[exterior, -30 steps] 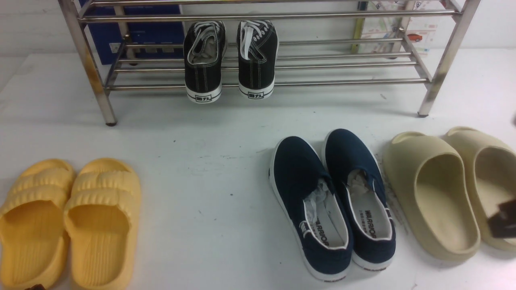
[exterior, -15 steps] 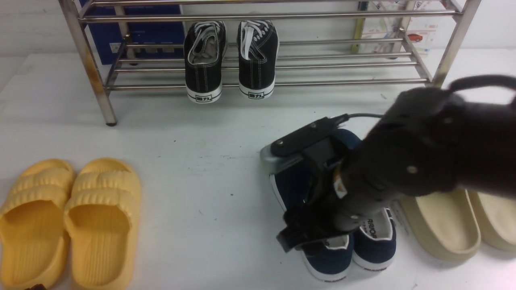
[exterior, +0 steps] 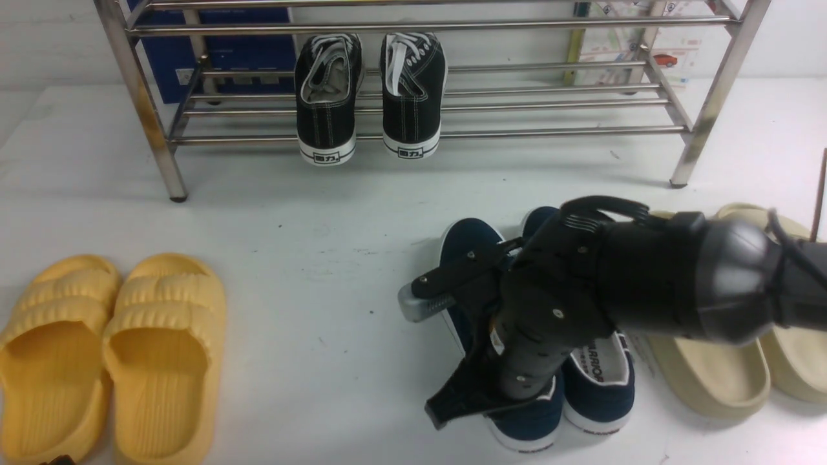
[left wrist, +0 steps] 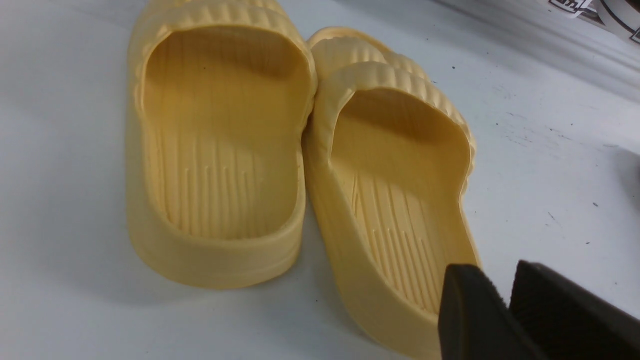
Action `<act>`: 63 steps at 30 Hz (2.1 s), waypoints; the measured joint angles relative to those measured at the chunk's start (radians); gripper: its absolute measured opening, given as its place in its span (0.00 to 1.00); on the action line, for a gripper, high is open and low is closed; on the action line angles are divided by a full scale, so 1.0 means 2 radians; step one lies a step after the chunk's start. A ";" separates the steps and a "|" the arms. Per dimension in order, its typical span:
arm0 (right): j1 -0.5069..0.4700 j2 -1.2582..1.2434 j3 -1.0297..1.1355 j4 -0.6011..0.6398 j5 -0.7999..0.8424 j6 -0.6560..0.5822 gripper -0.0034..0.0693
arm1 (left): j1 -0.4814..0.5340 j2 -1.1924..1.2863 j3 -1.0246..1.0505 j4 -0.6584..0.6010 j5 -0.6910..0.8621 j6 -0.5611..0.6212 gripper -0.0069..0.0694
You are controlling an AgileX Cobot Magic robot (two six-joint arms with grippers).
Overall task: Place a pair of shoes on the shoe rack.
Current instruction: Use the right arm to grab the shoe closest to it, then use the right arm to put a shoe into the shoe rack
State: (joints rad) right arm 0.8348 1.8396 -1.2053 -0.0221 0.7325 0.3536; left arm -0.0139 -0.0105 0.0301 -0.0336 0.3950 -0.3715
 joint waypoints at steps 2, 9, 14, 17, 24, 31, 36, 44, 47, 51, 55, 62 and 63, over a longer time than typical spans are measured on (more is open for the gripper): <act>0.000 -0.004 -0.001 0.018 -0.001 0.000 0.10 | 0.000 0.000 0.000 0.000 0.000 0.000 0.28; 0.004 -0.071 -0.018 0.063 0.048 -0.006 0.11 | 0.000 0.000 0.000 0.000 0.000 0.000 0.29; -0.003 -0.101 -0.068 0.055 0.077 -0.012 0.11 | 0.000 0.000 0.000 0.000 0.000 0.000 0.30; -0.019 -0.100 -0.098 0.051 0.090 -0.021 0.11 | 0.000 0.000 0.000 0.000 0.000 0.000 0.30; -0.096 -0.063 -0.150 0.044 0.101 -0.052 0.11 | 0.002 0.000 0.000 0.000 0.000 0.000 0.31; -0.155 0.010 -0.237 0.060 0.114 -0.097 0.11 | 0.003 0.000 0.000 0.000 0.000 0.000 0.32; -0.186 0.085 -0.331 0.070 0.126 -0.120 0.11 | 0.003 0.000 0.000 0.000 0.000 0.000 0.32; -0.204 0.180 -0.468 0.070 0.134 -0.125 0.11 | 0.003 0.000 0.000 0.000 0.000 0.000 0.33; -0.204 0.203 -0.503 0.066 0.136 -0.126 0.11 | 0.003 0.000 0.000 0.000 0.000 0.000 0.33; -0.204 0.231 -0.537 0.060 0.137 -0.130 0.11 | 0.003 0.000 0.000 0.000 0.000 0.000 0.33; -0.204 0.254 -0.560 0.055 0.135 -0.133 0.11 | 0.003 0.000 0.000 0.000 0.000 0.000 0.33; -0.204 0.261 -0.563 0.034 0.103 -0.137 0.11 | 0.003 0.000 0.000 0.000 0.000 0.000 0.33; -0.204 0.263 -0.563 0.030 0.097 -0.137 0.11 | 0.003 0.000 0.000 0.000 0.000 0.000 0.33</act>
State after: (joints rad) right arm 0.4273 2.3649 -2.3306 0.0388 0.9260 0.0806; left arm -0.0088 -0.0105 0.0301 -0.0336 0.3950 -0.3715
